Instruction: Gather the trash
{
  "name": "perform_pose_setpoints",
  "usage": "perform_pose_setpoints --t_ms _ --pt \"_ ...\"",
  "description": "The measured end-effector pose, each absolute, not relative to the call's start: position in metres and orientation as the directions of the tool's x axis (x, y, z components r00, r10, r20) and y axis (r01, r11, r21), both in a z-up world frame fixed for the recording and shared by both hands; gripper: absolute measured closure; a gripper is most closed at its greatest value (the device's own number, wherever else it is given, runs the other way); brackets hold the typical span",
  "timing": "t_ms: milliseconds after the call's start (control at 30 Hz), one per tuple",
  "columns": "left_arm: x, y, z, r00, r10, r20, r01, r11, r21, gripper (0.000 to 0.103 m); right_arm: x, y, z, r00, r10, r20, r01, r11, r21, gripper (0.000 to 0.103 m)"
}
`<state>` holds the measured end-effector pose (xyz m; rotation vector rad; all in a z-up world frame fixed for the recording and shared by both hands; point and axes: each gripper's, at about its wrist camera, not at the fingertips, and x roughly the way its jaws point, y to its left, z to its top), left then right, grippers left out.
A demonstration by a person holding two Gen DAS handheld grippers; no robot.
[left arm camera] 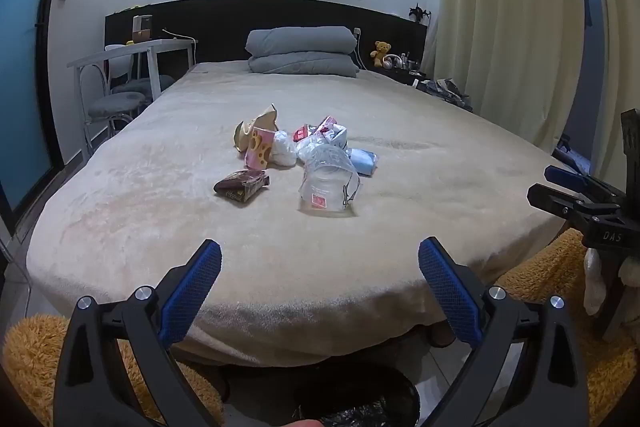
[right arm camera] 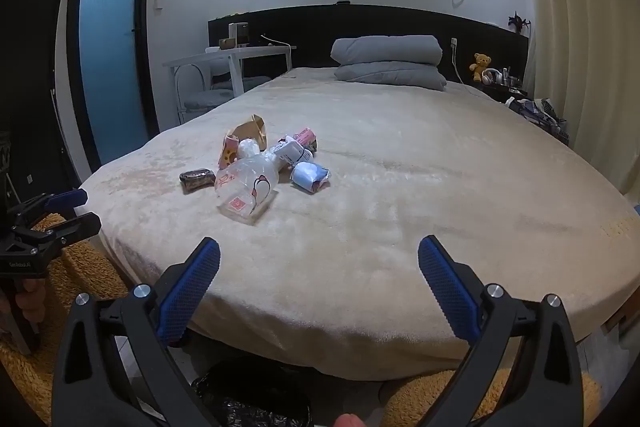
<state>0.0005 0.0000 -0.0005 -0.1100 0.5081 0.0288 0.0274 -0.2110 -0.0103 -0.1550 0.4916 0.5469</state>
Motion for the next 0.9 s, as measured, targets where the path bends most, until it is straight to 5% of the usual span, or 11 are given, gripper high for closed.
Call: perform_pose_setpoints --t_ms 900 --pt "0.0 -0.01 -0.005 0.867 -0.003 -0.499 -0.033 0.997 -0.064 0.006 0.027 -0.206 -0.019 0.732 0.461 -0.502 -0.544 0.839 -0.022 0.005"
